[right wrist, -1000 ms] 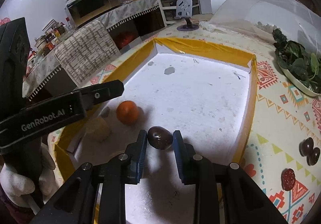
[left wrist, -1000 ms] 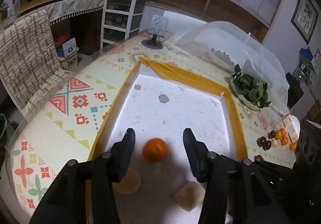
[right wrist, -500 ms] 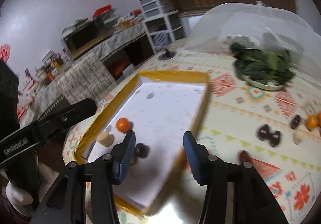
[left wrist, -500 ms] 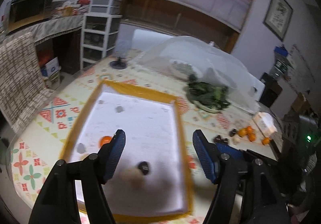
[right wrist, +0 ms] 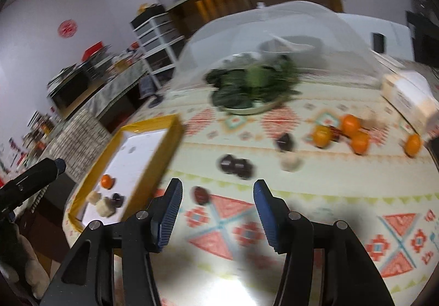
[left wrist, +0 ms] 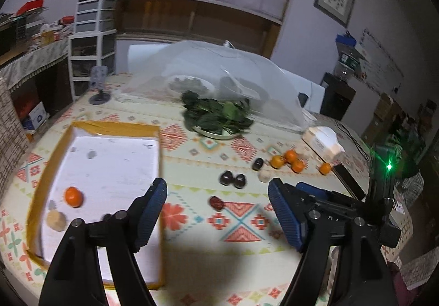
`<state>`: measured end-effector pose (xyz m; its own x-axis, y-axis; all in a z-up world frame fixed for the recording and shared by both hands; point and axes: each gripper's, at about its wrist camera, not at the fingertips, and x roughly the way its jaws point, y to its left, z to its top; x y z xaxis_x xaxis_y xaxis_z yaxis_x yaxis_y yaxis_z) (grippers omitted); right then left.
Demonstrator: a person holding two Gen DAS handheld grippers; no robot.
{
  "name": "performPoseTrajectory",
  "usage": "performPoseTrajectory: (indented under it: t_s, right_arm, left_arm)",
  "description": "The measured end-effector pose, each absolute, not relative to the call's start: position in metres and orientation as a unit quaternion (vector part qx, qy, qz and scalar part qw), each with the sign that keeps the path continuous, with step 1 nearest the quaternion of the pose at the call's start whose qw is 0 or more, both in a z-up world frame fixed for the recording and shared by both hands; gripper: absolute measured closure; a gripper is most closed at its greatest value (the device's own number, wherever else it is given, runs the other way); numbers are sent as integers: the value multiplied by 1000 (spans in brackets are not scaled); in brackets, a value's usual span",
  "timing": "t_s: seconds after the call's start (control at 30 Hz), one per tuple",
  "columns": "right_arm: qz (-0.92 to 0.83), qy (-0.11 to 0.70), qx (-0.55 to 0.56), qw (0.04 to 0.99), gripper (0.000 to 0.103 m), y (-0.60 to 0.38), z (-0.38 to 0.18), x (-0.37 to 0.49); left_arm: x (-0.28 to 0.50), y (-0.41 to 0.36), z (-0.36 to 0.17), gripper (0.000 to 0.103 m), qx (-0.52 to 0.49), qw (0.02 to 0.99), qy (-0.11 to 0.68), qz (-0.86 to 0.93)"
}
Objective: Organize fruits
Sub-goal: 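Grasp a beige chunk with the left tool while the right tool grasps a mandarin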
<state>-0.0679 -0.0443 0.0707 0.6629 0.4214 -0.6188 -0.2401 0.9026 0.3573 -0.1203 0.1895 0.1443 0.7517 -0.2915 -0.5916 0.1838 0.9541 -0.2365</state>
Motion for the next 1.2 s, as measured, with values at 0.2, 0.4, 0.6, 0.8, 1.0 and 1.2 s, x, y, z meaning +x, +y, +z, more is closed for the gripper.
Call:
performPoseTrajectory:
  t_s: [0.2, 0.4, 0.6, 0.8, 1.0, 1.2]
  right_arm:
    - [141, 372, 143, 906, 45, -102, 59, -63]
    - [108, 379, 161, 905, 44, -144, 45, -51]
    - [83, 378, 171, 906, 44, -170, 43, -37]
    - [70, 368, 185, 908, 44, -187, 52, -17]
    - [75, 389, 200, 896, 44, -182, 39, 15]
    - [53, 413, 171, 893, 44, -170, 12, 34]
  left_arm:
    - [-108, 153, 131, 27, -68, 924, 349, -142]
    - [-96, 139, 118, 27, -64, 918, 365, -143]
    - [-84, 146, 109, 27, -74, 915, 373, -131]
    - [-62, 159, 102, 27, -94, 908, 388, -126]
    - [-40, 163, 97, 27, -113, 901, 396, -133]
    - [-29, 142, 86, 27, -94, 894, 403, -169]
